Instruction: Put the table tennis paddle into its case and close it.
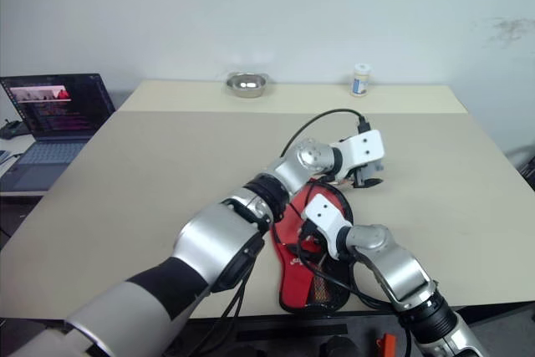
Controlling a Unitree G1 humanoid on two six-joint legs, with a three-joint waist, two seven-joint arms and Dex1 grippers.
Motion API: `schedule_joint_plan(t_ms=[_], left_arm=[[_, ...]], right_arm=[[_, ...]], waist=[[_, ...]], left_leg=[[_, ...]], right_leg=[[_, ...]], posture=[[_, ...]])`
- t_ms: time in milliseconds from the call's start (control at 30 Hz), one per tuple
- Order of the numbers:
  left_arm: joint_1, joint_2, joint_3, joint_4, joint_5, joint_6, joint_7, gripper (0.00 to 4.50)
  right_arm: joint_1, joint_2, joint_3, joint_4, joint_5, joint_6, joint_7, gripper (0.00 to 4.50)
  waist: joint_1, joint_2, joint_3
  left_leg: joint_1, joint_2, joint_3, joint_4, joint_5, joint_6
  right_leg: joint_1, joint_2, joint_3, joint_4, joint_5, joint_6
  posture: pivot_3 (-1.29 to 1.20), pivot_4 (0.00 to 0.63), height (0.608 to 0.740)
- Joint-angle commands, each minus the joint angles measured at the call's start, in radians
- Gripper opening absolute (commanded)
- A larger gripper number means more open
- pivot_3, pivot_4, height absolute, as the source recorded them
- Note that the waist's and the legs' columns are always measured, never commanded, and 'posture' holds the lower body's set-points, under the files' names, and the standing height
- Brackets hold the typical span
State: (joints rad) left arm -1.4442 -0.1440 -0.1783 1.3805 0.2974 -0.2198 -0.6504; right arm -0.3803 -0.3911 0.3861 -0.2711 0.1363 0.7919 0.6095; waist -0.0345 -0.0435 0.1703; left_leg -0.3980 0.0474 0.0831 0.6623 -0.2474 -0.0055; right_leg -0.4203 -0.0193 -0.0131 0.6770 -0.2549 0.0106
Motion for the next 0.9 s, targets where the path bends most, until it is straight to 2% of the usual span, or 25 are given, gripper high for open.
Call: schedule_joint_plan(t_ms=[33,233,333,500,667,800,900], left_arm=[[-0.022,0.055,0.072,-0.058,-0.075,-0.003,-0.040,4.44],[0.066,0.179,0.105,-0.118,-0.141,-0.010,-0.263,4.44],[0.122,0.221,0.116,-0.164,-0.174,0.013,-0.324,4.44],[0.230,0.249,0.105,-0.291,-0.228,0.069,-0.466,4.44],[0.385,0.252,0.046,-0.474,-0.241,0.147,-0.547,4.44],[0.464,0.257,-0.011,-0.548,-0.211,0.154,-0.529,4.44],[0.515,0.252,-0.040,-0.558,-0.199,0.162,-0.496,4.44]], right_arm=[[0.031,0.003,0.002,0.045,-0.006,0.074,-0.024,4.50],[0.036,-0.022,-0.160,-0.233,0.097,0.241,-0.037,4.50],[0.030,-0.056,-0.273,-0.374,0.172,0.363,-0.025,4.50],[0.015,-0.176,-0.499,-0.484,0.288,0.505,0.028,4.50],[-0.047,-0.330,-0.629,-0.319,0.282,0.431,0.041,4.50],[-0.133,-0.338,-0.627,-0.173,0.271,0.344,0.020,4.50],[-0.246,-0.278,-0.587,0.027,0.232,0.235,-0.029,4.50]], waist=[[-0.002,0.000,0.000],[0.003,0.001,0.001],[0.005,0.001,0.001],[0.012,0.001,0.001],[0.009,0.001,0.002],[0.003,0.001,0.002],[0.000,0.001,0.001]], left_leg=[[0.000,0.000,0.000,0.000,0.000,0.000],[-0.002,0.001,0.000,0.000,0.000,0.000],[-0.005,0.000,0.001,0.000,0.000,0.000],[-0.017,0.000,-0.002,0.002,0.000,0.000],[-0.017,-0.001,-0.001,0.002,0.000,0.000],[-0.017,-0.001,-0.001,0.002,0.000,0.000],[-0.015,-0.001,0.000,0.002,0.000,0.000]], right_leg=[[0.000,0.000,0.000,0.000,0.000,0.000],[-0.001,0.000,0.000,0.000,0.000,0.000],[-0.002,-0.002,0.000,-0.003,0.000,0.000],[-0.011,-0.002,-0.003,-0.004,0.002,-0.004],[-0.012,-0.003,-0.002,-0.003,0.002,-0.004],[-0.014,-0.001,0.000,0.000,0.001,-0.002],[-0.015,0.001,0.001,0.002,0.001,-0.002]], posture=[[0.00,0.150,0.740],[0.00,0.150,0.740],[0.00,0.150,0.740],[0.00,0.150,0.740],[0.00,0.150,0.740],[0.00,0.150,0.740],[0.00,0.150,0.740]])
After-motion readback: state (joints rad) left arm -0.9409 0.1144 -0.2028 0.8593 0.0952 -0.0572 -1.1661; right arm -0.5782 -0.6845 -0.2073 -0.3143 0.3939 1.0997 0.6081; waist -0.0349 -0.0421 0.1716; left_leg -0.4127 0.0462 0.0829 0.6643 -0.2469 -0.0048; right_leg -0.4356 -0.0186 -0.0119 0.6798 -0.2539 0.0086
